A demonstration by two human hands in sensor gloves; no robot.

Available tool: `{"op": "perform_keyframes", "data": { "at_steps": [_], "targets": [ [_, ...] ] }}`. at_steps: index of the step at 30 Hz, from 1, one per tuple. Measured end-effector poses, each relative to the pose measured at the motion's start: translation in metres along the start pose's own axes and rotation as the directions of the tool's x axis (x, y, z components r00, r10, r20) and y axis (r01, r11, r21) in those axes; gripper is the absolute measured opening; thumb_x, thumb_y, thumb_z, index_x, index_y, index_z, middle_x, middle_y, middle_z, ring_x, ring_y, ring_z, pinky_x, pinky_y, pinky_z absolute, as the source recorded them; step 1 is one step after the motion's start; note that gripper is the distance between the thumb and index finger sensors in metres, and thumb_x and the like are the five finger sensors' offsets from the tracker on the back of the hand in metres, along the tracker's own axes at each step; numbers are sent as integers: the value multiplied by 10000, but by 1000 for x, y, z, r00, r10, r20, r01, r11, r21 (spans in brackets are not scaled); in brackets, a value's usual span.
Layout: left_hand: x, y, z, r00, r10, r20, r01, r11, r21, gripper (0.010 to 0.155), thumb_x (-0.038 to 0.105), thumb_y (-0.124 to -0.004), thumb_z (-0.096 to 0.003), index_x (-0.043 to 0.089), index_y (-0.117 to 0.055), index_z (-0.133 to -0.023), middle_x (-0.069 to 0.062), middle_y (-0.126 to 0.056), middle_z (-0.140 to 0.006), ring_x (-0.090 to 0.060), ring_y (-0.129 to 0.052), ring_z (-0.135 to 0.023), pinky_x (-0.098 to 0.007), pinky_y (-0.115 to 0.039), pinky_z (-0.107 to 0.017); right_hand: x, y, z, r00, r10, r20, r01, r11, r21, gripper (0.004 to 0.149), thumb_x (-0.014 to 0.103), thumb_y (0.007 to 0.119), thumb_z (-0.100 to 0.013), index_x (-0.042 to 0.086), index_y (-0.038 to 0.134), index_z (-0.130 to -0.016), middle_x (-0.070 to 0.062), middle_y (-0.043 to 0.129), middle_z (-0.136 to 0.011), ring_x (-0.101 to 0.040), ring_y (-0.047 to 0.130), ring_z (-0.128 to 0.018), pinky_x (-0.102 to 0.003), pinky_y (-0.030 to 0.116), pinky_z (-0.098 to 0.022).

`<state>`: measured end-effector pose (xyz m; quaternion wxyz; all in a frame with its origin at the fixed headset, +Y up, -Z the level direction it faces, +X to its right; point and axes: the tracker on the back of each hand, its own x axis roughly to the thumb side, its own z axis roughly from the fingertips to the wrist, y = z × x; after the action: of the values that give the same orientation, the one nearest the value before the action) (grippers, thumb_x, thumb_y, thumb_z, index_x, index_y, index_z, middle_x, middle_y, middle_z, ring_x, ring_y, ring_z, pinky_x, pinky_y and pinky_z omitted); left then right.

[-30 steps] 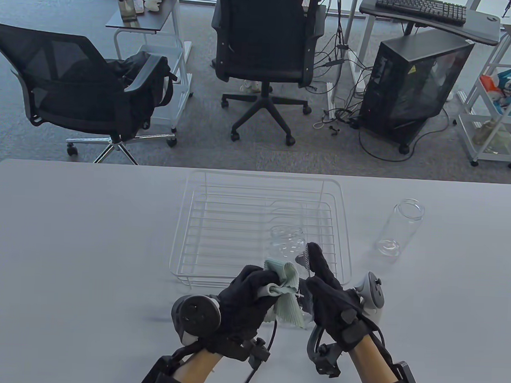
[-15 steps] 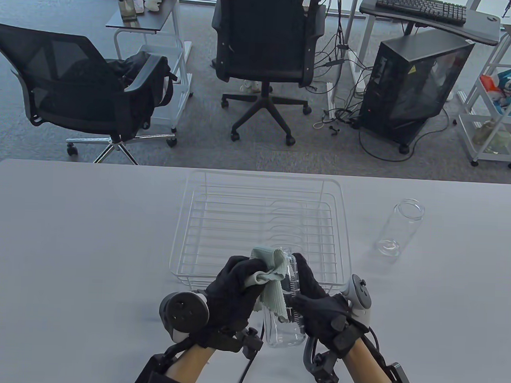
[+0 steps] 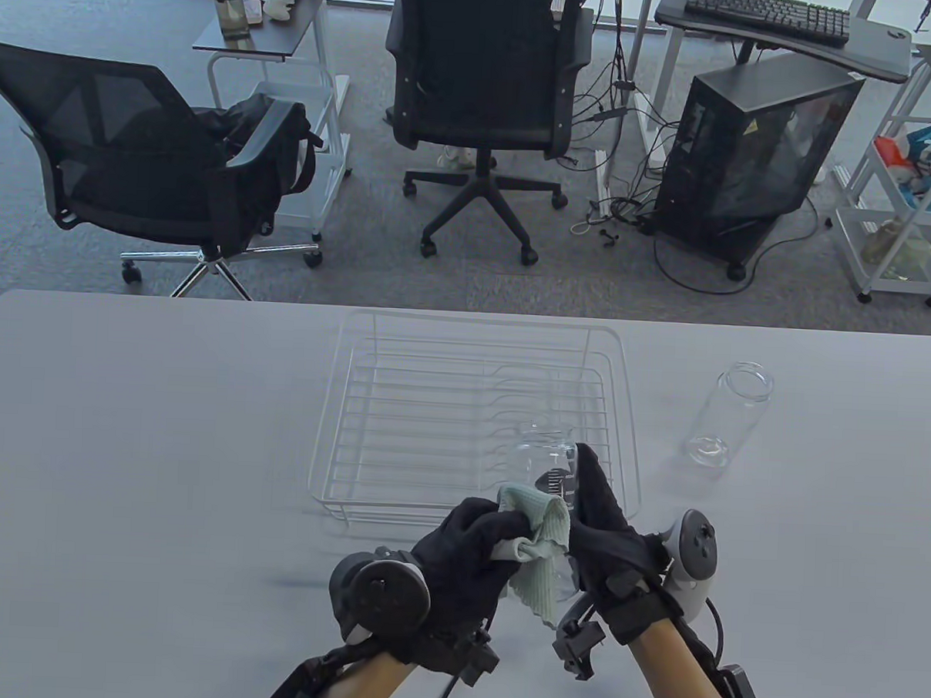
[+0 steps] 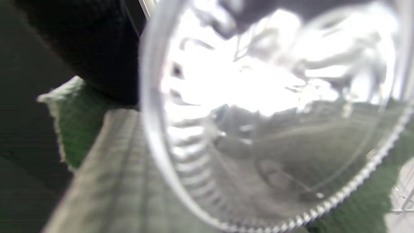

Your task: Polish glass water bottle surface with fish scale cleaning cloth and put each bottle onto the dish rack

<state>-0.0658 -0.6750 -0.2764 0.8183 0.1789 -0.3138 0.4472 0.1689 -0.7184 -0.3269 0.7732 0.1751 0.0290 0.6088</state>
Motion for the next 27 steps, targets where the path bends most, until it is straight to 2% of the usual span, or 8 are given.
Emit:
{"op": "perform_keyframes", "data": {
  "at_steps": [6, 9, 13, 15, 17, 19, 23, 27],
  "targets": [
    [0, 4, -3, 1000, 26, 0, -26, 999, 33, 402, 368, -798, -571, 364, -685, -956, -103, -767, -909, -329, -900, -696, -523, -799, -553, -1, 4, -1, 998, -58, 2, 58, 997, 42, 921, 630, 773, -517, 118, 307, -1124, -152, 450, -1101, -411, 607, -781, -445, 651, -518],
    [-4, 15, -4, 998, 60, -7, -60, 995, 86, 406, 368, -791, -569, 375, -670, -957, -96, -762, -914, -329, -894, -704, -523, -795, -559, -6, 9, -2, 985, -170, -38, 174, 969, 173, 799, 661, 619, -576, 190, 303, -1139, -134, 421, -1133, -411, 571, -805, -450, 630, -543],
    [-9, 27, -5, 995, 94, -37, -89, 987, 135, 405, 364, -787, -570, 375, -669, -957, -96, -762, -917, -332, -892, -707, -526, -792, -563, -10, 15, -2, 979, -177, -105, 199, 944, 262, 765, 604, 657, -585, 233, 274, -1134, -204, 522, -1111, -448, 572, -819, -496, 627, -548],
    [-11, 33, -7, 994, 100, -40, -93, 984, 155, 405, 365, -788, -570, 377, -670, -957, -92, -761, -924, -332, -893, -707, -526, -792, -562, -12, 17, -1, 980, -158, -124, 191, 925, 328, 766, 583, 667, -597, 275, 219, -1137, -199, 486, -1131, -501, 552, -861, -575, 619, -553],
    [-11, 36, -8, 994, 101, -40, -93, 982, 164, 406, 362, -791, -569, 375, -670, -956, -90, -762, -929, -335, -892, -710, -526, -792, -565, -14, 23, 0, 965, -217, -149, 258, 892, 372, 787, 551, 692, -605, 326, 153, -1133, -175, 348, -1168, -660, 449, -928, -742, 573, -544],
    [-11, 37, -8, 994, 99, -41, -91, 982, 168, 405, 360, -787, -572, 376, -666, -958, -93, -762, -935, -339, -893, -712, -527, -791, -566, -14, 26, 0, 946, -280, -164, 322, 874, 364, 813, 510, 742, -595, 353, 145, -1123, -162, 264, -1162, -696, 441, -933, -797, 544, -523],
    [-14, 37, -7, 992, 112, -58, -100, 980, 173, 403, 353, -783, -576, 368, -664, -960, -99, -761, -938, -342, -894, -711, -527, -793, -564, -11, 23, -1, 974, -200, -111, 226, 911, 344, 852, 522, 790, -565, 353, 163, -1116, -168, 291, -1143, -557, 688, -873, -691, 684, -531],
    [-14, 30, -5, 993, 102, -63, -91, 984, 154, 404, 344, -783, -578, 356, -660, -963, -111, -764, -928, -340, -898, -702, -525, -797, -557, -2, 20, -2, 995, -97, -10, 96, 948, 305, 876, 557, 805, -539, 349, 176, -1112, -207, 311, -1125, -508, 668, -821, -626, 673, -552]
  ]
}}
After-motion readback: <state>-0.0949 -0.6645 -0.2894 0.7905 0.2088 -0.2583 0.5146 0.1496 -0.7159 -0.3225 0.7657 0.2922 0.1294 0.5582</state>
